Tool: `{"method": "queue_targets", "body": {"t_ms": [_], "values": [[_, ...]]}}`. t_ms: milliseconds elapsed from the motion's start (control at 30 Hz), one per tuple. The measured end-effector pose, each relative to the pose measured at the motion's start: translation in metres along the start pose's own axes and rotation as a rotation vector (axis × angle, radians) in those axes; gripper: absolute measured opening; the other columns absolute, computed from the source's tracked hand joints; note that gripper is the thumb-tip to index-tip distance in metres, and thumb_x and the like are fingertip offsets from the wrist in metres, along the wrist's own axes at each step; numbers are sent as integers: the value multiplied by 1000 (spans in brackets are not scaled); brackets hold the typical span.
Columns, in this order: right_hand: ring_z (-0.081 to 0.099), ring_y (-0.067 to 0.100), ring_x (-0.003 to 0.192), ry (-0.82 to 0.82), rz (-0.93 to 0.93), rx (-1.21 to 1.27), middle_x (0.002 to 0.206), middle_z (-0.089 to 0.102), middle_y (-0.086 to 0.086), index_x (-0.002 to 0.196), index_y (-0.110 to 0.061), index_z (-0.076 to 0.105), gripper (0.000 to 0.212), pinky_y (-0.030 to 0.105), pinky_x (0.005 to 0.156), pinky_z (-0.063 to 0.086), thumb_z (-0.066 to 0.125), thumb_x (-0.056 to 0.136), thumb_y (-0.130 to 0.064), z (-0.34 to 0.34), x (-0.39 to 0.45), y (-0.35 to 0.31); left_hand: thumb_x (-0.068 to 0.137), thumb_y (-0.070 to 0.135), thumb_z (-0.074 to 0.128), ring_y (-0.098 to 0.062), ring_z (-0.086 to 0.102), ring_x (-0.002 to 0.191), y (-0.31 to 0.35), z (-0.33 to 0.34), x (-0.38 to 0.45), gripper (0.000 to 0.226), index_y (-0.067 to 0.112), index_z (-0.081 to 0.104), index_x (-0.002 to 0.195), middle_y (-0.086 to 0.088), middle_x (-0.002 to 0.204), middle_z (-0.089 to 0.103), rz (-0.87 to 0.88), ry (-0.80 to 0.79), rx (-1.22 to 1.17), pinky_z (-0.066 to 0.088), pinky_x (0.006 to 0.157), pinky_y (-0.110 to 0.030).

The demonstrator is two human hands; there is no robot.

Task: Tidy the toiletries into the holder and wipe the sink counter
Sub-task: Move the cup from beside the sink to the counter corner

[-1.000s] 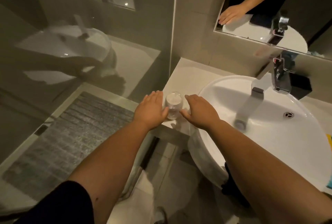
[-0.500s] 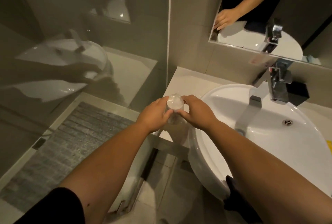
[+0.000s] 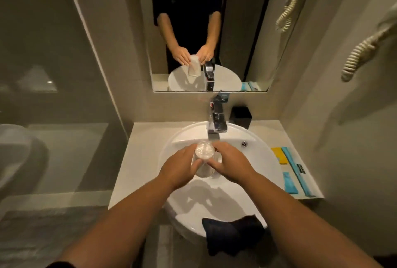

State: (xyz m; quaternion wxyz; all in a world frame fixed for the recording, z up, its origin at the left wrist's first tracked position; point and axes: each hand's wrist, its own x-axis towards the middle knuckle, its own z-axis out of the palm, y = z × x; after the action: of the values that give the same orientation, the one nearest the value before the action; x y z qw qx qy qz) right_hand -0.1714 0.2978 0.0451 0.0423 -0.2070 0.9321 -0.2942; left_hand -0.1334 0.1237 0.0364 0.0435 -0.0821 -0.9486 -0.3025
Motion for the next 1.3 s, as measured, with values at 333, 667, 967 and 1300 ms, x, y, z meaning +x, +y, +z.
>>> {"method": "queue_targets", "body": {"t_ms": [333,667,967,1300], "values": [[58,14,106,207,241,-15,121,59,-7,127,-31,52,47,29,88,48,63,84,-48,-95,-9,139,97,38,47,-18,51,120,101,97,126,42,27,42,137,2,136,56,270,-98,-82,38,89,-26],[54,17,115,180,263,32,130,56,-2,133,-25,50,51,33,97,46,64,85,-39,-138,103,286,95,41,48,-22,56,114,121,185,288,46,26,41,138,-2,129,59,177,-121,-37,48,90,-36],[54,26,116,142,299,65,131,56,7,134,-21,50,49,36,100,43,63,87,-29,-113,174,366,90,37,43,-28,57,108,103,259,363,44,22,43,131,-8,127,56,22,-171,-148,48,87,-38],[50,25,123,154,357,169,136,51,8,140,-20,42,59,37,103,42,65,86,-31,-92,175,377,93,25,52,-28,58,97,95,266,365,31,14,43,121,-13,121,56,-3,-176,-112,44,74,-35]]}}
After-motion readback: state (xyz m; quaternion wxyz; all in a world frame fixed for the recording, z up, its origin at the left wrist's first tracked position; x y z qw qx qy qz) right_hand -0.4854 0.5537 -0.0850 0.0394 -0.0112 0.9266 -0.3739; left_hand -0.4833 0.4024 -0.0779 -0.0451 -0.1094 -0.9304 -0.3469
